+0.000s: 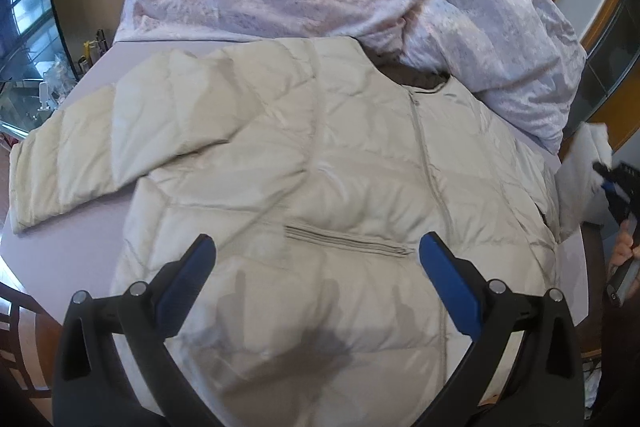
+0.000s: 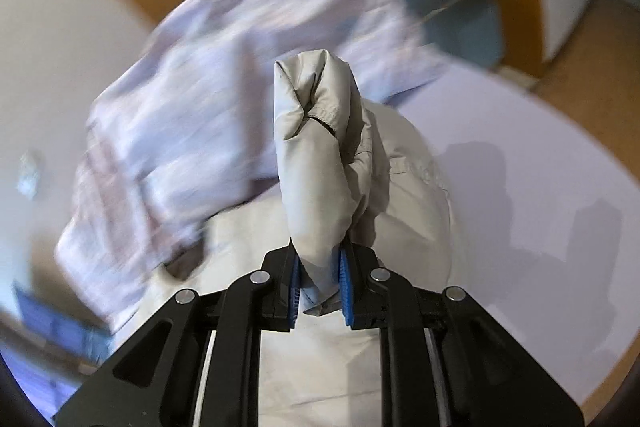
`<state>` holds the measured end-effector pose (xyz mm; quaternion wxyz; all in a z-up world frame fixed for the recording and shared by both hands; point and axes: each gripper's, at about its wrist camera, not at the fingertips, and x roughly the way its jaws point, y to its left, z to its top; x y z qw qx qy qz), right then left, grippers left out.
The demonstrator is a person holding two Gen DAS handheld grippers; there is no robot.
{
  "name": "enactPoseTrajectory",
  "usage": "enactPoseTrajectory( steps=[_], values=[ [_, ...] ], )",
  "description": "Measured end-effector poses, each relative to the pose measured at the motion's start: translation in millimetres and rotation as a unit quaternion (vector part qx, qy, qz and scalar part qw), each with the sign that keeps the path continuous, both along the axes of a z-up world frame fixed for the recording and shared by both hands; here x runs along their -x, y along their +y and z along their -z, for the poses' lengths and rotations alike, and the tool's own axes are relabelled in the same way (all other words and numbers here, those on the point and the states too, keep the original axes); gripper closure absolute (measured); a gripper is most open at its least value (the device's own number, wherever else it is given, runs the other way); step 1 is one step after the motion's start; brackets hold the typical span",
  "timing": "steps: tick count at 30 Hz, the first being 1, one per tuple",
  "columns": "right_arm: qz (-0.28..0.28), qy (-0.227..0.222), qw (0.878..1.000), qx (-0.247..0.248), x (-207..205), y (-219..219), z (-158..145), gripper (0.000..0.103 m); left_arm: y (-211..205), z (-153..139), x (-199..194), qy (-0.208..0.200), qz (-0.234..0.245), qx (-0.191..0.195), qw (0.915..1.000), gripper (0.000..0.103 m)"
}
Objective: Fold large clothes
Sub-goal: 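Carry the sleeve across the jacket front and lay it down with the right gripper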
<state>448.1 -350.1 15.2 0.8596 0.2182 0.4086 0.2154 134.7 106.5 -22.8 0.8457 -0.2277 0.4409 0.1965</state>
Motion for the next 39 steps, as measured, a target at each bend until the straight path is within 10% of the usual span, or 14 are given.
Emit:
enactPoseTrajectory(
  steps=[11,26,33,39],
  values=[
    [-0.140,0.051,0.989,0.003,43.5,162.5,22.6,0.086,42.3,3.6,33.0,-0.006,-0.019,0.010,0.9997,0.002],
    [-0.194,0.086,0.970,0.118,82.8,288.9,65.8,0.084,78.5,7.4,51.4,-0.004,-0.033,0.018,0.9993,0.002],
    [-0.258,0.062,0.947,0.183,103.6,306.5,78.6,0.042,87.3,10.1,49.5,-0.003,-0.027,0.024,0.9993,0.002],
    [-0.232,0.008,0.967,0.101,97.6,277.9,34.8,0.042,94.1,10.4,45.1,-0.009,-0.021,0.032,0.9992,0.002]
  ],
)
